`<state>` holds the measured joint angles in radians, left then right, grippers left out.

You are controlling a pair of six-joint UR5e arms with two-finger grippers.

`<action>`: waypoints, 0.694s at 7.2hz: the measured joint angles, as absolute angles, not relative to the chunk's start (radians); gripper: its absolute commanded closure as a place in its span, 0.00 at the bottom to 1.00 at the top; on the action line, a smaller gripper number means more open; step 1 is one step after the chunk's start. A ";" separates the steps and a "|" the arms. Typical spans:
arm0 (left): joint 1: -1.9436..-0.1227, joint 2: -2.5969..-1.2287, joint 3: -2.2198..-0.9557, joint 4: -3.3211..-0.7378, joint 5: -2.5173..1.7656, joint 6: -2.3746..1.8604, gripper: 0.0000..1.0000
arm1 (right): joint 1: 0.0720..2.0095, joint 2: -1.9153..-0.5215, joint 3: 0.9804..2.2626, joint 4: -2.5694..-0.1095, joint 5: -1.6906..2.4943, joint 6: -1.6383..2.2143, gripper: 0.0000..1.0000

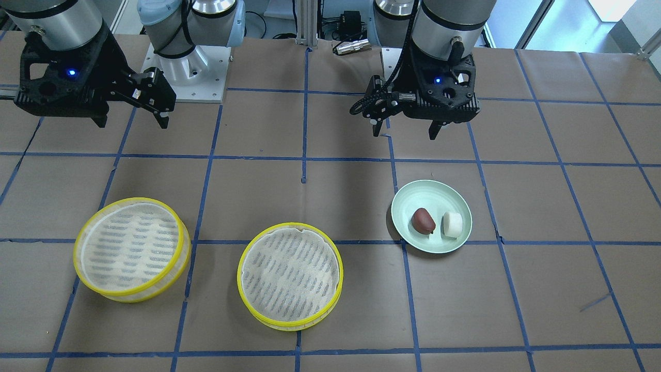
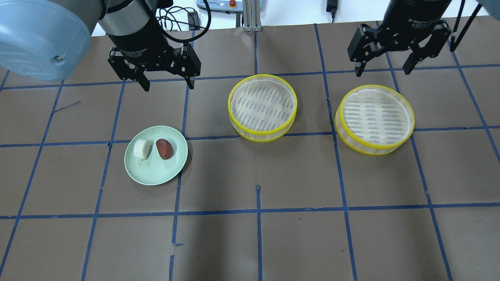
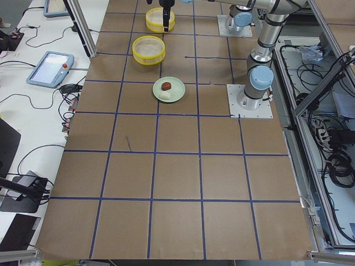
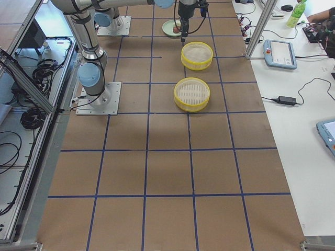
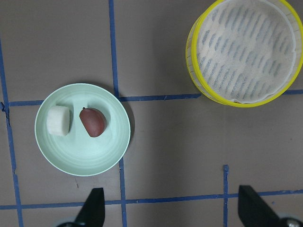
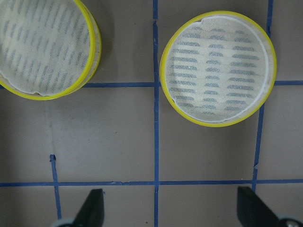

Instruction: Stack buns with steamer

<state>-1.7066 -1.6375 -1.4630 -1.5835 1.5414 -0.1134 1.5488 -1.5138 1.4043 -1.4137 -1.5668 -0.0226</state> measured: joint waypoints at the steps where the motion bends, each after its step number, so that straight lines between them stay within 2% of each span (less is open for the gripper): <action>1: -1.704 -1.636 -1.464 -1.584 1.542 -0.112 0.00 | 1.549 -1.515 1.404 -1.414 -1.565 -0.023 0.00; 3: -1.688 -1.629 -1.466 -1.590 1.544 -0.083 0.00 | 1.549 -1.515 1.406 -1.413 -1.562 -0.023 0.00; 5: -1.594 -1.613 -1.518 -1.614 1.550 0.011 0.00 | 1.549 -1.513 1.410 -1.412 -1.562 -0.024 0.00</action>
